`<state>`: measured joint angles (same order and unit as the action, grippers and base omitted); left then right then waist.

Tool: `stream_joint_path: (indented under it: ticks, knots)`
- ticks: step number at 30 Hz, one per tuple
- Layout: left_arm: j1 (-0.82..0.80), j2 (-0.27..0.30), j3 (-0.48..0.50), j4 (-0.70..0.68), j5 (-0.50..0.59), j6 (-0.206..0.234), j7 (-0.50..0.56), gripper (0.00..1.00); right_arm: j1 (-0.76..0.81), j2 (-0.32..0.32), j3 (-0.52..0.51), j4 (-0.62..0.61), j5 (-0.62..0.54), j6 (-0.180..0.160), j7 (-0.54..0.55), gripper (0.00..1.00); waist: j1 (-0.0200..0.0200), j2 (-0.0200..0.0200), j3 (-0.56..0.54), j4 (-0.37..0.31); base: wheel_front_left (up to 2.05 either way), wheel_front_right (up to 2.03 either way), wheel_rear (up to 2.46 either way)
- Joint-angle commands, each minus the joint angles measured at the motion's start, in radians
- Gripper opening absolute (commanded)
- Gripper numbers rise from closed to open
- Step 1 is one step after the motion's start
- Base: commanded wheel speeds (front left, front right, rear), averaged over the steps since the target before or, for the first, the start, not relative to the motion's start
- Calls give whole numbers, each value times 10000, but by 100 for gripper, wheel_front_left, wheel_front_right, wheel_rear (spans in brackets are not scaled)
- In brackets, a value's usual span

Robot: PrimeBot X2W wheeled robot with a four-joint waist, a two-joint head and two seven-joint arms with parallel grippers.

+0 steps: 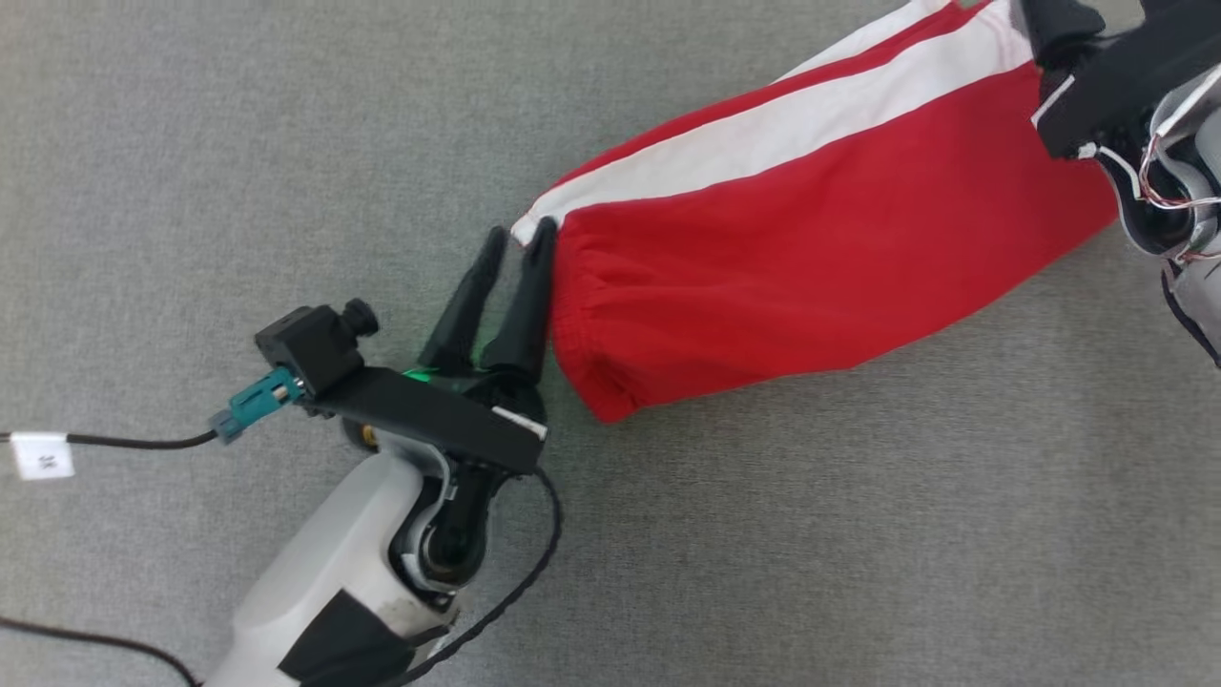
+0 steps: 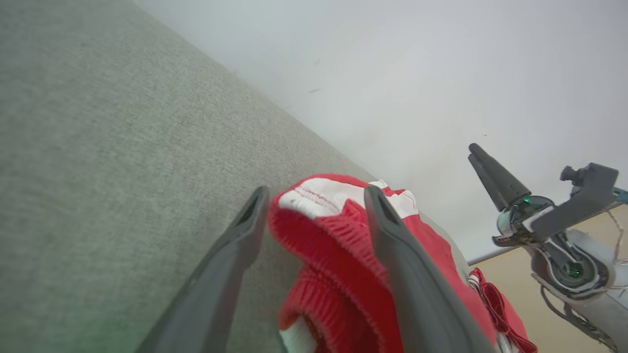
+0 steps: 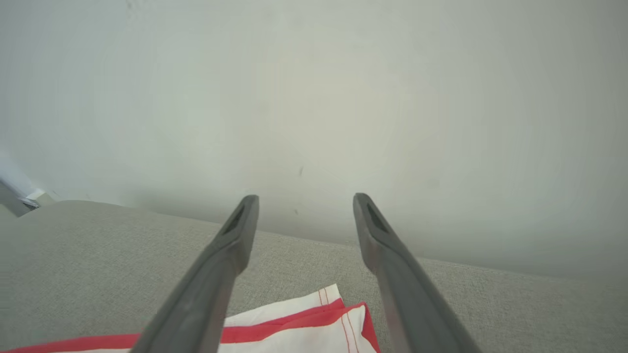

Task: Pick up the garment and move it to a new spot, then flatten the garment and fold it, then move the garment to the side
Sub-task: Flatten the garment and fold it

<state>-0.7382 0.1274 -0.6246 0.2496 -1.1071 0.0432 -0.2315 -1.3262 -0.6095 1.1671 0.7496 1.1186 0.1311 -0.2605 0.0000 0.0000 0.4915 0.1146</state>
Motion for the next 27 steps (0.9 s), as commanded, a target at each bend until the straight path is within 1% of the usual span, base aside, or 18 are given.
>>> stream_joint_path:
  ticks: [1,6,9,11,14,19,22,23,27]
  knots:
    - [649,547,147,455,201,321,-67,100,391,58,-442,-337,-399,-8,-49,100,0,0,-233,-222,0,0,0]
    - [1034,895,400,150,1169,891,-270,100,1560,243,-1886,-1226,-1425,-8,-54,100,0,0,-672,-496,0,0,0]
    - [1395,1059,539,-332,2089,1284,-328,100,2460,376,-2574,-1536,-1867,-8,-54,100,0,0,-957,-590,0,0,0]
    - [1694,1188,726,-795,2861,1562,-336,100,2998,492,-2918,-1505,-1983,-8,-54,100,0,0,-1131,-622,0,0,0]
    - [2377,1254,782,-1434,3917,1869,-340,100,3604,647,-3111,-1133,-1892,-8,-56,100,0,0,-1359,-588,0,0,0]
    - [3248,1112,726,-2341,5152,2185,-343,100,4092,737,-3057,-172,-1422,-8,-55,100,0,0,-1653,-290,0,0,0]
    - [3722,989,615,-2714,5694,2309,-344,100,4205,653,-2996,321,-1077,-8,-56,100,0,0,-1737,-11,0,0,0]
    - [3722,989,615,-2714,5694,2309,-344,100,4205,653,-2996,321,-1077,-8,-56,100,0,0,-1737,-11,0,0,0]
    - [4194,766,503,-3002,6202,2380,-345,100,4252,503,-2973,837,-532,-8,-56,100,0,0,-1672,377,0,0,0]
